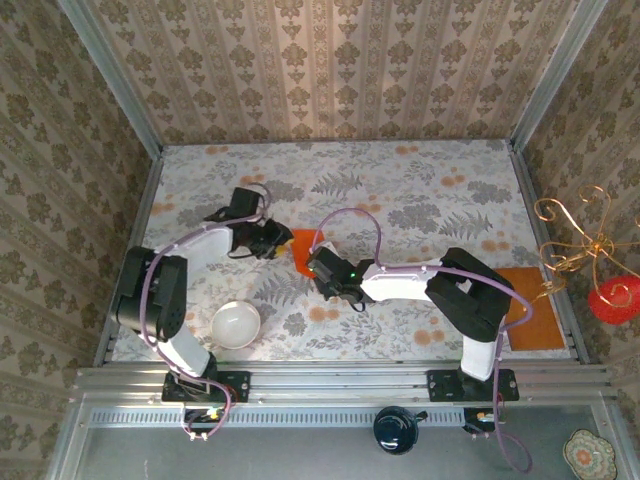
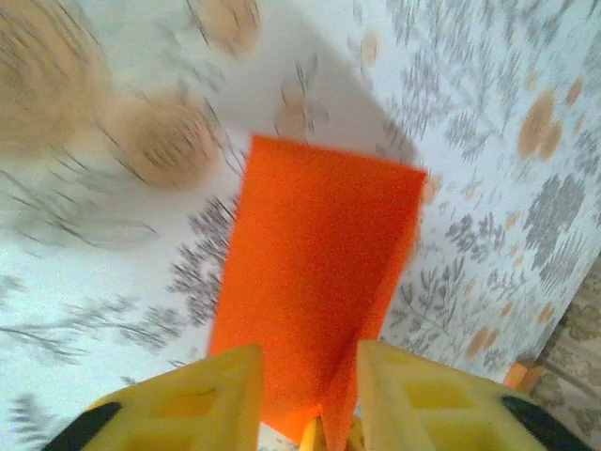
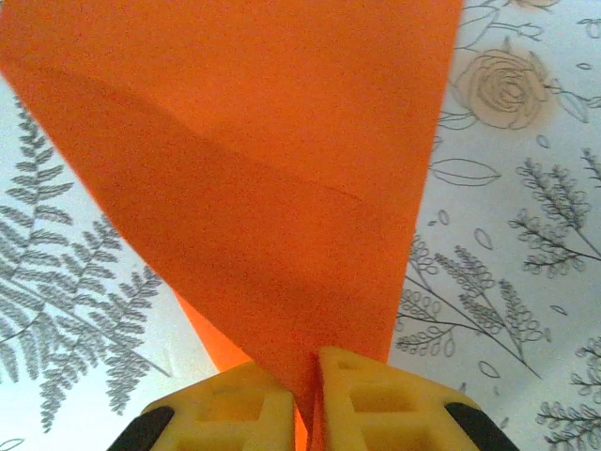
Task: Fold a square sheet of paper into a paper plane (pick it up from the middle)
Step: Fourth fold the wing at the center of the table.
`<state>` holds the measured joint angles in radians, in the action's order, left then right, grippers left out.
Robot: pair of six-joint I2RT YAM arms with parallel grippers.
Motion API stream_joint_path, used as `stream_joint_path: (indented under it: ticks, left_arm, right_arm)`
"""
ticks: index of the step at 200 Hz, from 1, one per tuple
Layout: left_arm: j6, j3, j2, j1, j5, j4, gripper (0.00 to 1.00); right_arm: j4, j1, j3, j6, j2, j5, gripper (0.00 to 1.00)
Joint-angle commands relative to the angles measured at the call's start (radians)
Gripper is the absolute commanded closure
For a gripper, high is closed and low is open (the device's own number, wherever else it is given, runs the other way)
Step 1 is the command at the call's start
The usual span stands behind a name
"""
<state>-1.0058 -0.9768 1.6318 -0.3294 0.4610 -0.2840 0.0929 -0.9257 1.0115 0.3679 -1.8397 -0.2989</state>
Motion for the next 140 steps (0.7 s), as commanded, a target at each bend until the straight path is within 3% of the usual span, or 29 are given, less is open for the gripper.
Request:
stream_joint_path:
  ticks: [1, 71, 140]
  left_arm:
    - [0.064, 0.014, -0.069, 0.052, -0.028, -0.083, 0.62]
    - [0.067, 0.118, -0.150, 0.096, -0.020, -0.060, 0.59]
    - [0.039, 0.217, -0.212, 0.075, 0.031, 0.054, 0.56]
  right_arm:
    - [-0.007, -0.005, 0.000, -0.035, -0.006, 0.062, 0.84]
    - [0.045, 0.005, 0.051, -0.054, -0.054, 0.190, 0.86]
    - [0.005, 0.104, 0.031, 0.024, -0.026, 0.470, 0.86]
